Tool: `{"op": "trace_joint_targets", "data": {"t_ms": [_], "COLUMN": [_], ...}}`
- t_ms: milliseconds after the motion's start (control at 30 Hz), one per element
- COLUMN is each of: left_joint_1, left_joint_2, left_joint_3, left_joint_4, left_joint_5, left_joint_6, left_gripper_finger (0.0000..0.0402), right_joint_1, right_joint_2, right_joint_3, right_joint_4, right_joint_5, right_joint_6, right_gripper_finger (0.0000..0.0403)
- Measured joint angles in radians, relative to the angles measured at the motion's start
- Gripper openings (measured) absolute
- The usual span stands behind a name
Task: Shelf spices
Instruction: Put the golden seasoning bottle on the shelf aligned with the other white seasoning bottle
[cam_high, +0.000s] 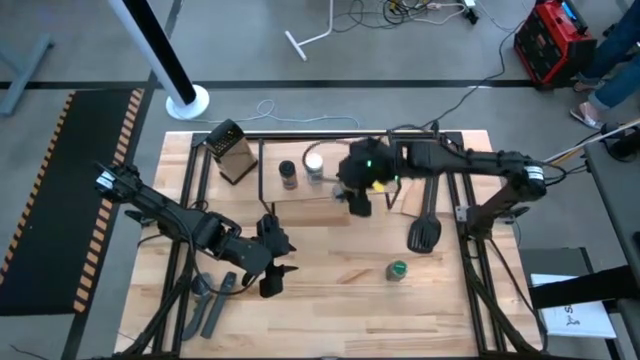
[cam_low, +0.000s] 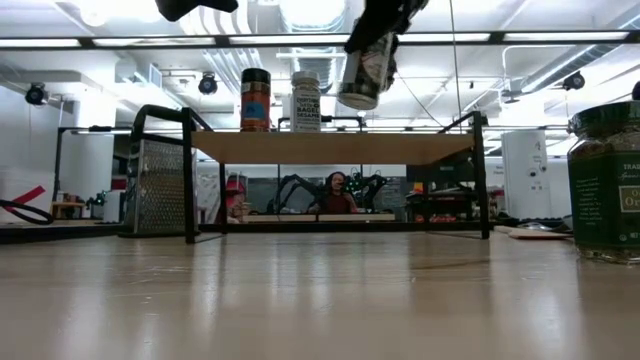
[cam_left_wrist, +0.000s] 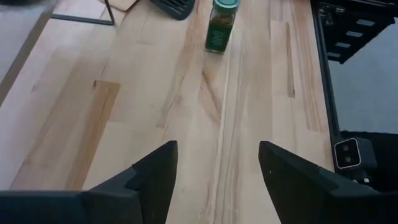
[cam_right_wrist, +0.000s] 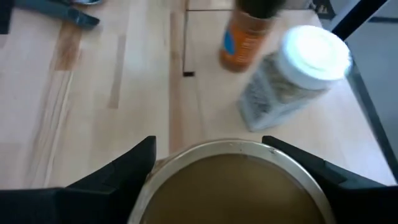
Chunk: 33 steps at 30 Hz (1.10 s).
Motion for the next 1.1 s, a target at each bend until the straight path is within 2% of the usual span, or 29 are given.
{"op": "trace_joint_targets", "data": {"t_ms": [233,567,1100], "left_joint_1": [0.0,-0.004,-0.006], "left_joint_2": [0.001,0.001,0.001], "left_joint_3": [-0.003,-0.013,-0.013], "left_joint_4": [0.003,-0.004,-0.002], "left_joint_5": [-0.016,-0.026,-0.026], "left_joint_6": [0.0,0.0,0.0], "left_gripper_finger": [0.0213,0.0205,0.0203], "right_joint_1": [-0.117,-0.167,-0.193], "right_joint_2": [0.068,0.181,0.203], "right_joint_3": [0.1,0.236,0.236], "right_joint_4": [-0.075,-0.183,-0.22], "right_joint_5": [-0.056,-0.059,-0.057], "right_joint_6": [-0.038,-0.09,-0.098], "right_gripper_finger": [0.0253,0.0253,0.0262]}}
